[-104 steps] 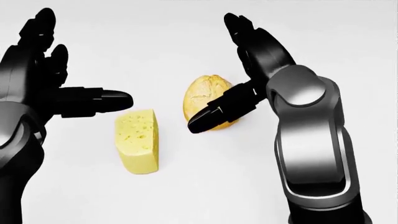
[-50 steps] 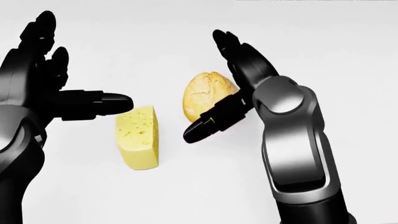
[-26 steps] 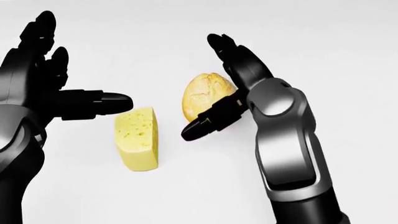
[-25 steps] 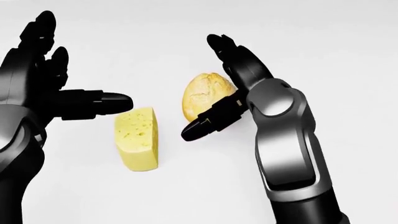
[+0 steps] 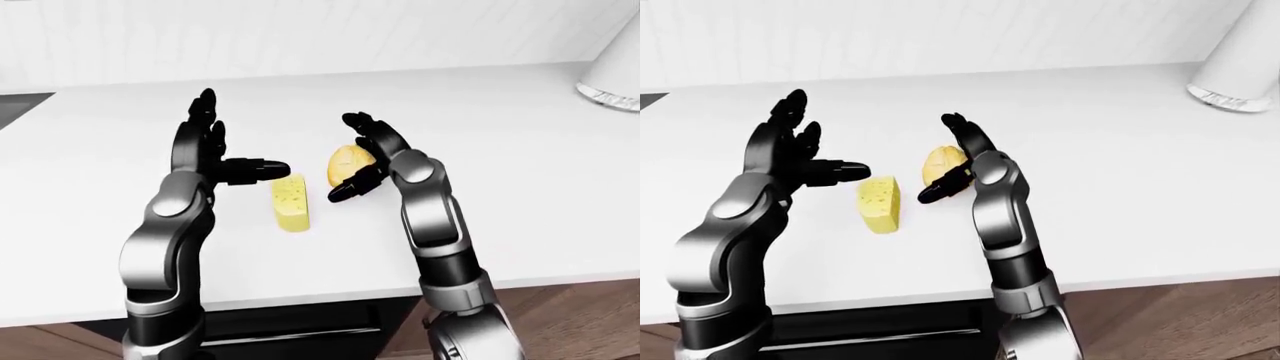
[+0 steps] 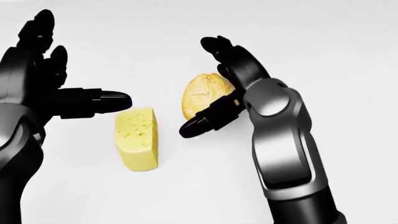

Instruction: Place the bread and cheese on the cutting board.

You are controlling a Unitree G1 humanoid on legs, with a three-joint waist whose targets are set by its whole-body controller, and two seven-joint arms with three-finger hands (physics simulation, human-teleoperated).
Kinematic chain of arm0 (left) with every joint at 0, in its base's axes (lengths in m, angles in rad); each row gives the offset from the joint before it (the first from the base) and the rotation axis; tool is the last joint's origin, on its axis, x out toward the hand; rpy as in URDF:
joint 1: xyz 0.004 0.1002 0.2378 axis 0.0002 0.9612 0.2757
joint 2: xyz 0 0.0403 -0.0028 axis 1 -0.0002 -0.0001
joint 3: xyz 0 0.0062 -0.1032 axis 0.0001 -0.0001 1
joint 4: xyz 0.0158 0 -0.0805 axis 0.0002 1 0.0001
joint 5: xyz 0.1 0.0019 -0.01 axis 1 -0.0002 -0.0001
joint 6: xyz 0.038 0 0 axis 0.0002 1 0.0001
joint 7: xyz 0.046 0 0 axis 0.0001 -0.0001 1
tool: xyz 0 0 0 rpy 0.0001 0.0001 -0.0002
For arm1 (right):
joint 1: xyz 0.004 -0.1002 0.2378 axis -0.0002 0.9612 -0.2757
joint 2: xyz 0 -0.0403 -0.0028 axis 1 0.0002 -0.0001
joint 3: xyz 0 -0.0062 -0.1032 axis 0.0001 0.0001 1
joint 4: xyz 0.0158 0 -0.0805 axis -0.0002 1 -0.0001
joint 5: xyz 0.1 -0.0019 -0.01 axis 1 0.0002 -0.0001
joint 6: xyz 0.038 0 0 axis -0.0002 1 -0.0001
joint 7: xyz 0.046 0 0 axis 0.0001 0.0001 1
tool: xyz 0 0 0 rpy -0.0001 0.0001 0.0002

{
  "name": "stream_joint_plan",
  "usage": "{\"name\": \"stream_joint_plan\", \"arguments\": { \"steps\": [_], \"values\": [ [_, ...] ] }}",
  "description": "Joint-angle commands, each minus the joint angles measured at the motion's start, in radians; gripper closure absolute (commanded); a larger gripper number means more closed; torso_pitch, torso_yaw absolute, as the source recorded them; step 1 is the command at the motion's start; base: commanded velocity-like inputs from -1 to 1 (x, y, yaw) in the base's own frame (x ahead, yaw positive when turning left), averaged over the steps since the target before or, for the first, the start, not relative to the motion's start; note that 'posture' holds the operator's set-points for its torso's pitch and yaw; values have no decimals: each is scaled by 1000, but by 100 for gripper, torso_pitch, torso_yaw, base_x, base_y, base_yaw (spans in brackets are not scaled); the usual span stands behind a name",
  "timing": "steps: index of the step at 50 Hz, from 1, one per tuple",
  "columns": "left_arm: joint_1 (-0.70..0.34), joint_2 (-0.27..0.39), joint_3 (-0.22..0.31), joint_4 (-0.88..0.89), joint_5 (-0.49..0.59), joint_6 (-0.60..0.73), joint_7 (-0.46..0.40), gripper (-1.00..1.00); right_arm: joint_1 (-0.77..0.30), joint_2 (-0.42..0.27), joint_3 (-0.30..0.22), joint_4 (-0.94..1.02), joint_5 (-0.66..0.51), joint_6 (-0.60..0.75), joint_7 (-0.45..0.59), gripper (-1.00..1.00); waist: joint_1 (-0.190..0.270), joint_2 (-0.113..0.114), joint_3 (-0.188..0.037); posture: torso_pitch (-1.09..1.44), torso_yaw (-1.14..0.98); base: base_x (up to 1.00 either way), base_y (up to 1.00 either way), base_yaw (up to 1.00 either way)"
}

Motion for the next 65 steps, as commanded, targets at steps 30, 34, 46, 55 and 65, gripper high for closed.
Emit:
{"name": "stream_joint_plan", "arguments": {
  "steps": [30, 34, 46, 55, 65],
  "values": [
    [-15, 6, 3, -43, 6, -34, -4, -100, -18, 6, 7, 17, -85, -106, -25, -53, 0, 3, -29, 0, 0, 0, 0, 0],
    [-18, 6, 3, -42, 6, -33, -3, -100, -15, 5, 13, 16, -106, -112, -20, -50, 0, 3, -29, 0, 0, 0, 0, 0],
    [-26, 8, 2, -37, 5, -30, -2, -100, -13, 10, 17, 35, -167, -146, -10, -36, 1, 3, -29, 0, 0, 0, 0, 0],
    [-16, 4, -2, -32, 9, -44, -3, -100, -2, 16, 13, 33, -181, -159, -11, 11, 2, 3, -31, 0, 0, 0, 0, 0],
    [-17, 4, 0, -39, 9, -35, -5, -100, -9, 19, 12, 22, -190, -151, -9, 89, 1, 2, -33, 0, 0, 0, 0, 0]
  ]
}}
